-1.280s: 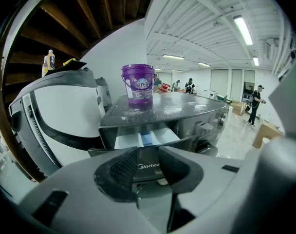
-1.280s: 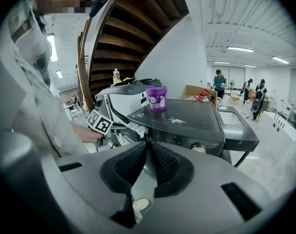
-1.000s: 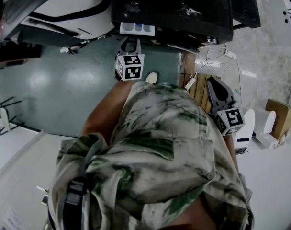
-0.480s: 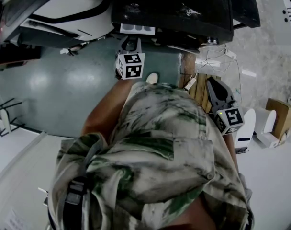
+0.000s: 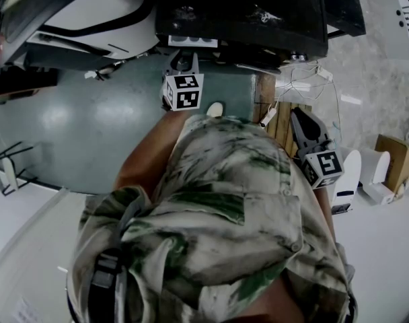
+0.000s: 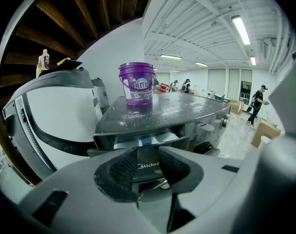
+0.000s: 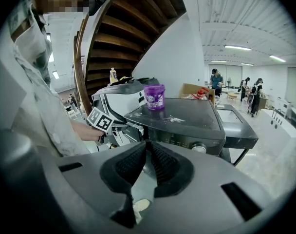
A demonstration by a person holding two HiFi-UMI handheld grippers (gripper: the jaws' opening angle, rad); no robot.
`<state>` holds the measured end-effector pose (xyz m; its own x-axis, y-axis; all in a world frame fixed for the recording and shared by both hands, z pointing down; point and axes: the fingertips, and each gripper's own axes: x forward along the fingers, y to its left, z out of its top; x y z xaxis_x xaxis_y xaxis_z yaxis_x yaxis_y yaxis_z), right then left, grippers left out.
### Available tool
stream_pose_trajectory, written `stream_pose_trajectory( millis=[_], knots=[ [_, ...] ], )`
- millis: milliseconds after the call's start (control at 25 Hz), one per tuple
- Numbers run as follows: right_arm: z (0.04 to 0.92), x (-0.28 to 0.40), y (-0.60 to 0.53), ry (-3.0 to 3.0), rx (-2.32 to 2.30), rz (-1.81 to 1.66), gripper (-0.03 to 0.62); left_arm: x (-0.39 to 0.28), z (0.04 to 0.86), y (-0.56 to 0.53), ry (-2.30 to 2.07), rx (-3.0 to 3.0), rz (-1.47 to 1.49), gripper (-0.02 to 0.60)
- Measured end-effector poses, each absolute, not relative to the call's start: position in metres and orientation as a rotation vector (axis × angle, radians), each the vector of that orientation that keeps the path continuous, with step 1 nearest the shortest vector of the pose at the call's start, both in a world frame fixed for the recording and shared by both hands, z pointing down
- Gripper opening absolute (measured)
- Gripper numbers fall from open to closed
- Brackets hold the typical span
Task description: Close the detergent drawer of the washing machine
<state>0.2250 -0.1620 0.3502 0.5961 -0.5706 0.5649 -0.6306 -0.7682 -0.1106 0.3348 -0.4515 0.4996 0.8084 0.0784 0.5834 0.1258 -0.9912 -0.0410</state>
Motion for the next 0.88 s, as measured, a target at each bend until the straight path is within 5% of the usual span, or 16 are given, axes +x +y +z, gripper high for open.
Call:
stream_pose_trajectory(
  millis=[880],
  knots=[
    [0.351, 0.24, -0.164, -0.98, 2.731, 0.913, 0.054, 0.355, 0.502, -0.453, -0.193, -2.902, -0.932, 0.149]
  ],
)
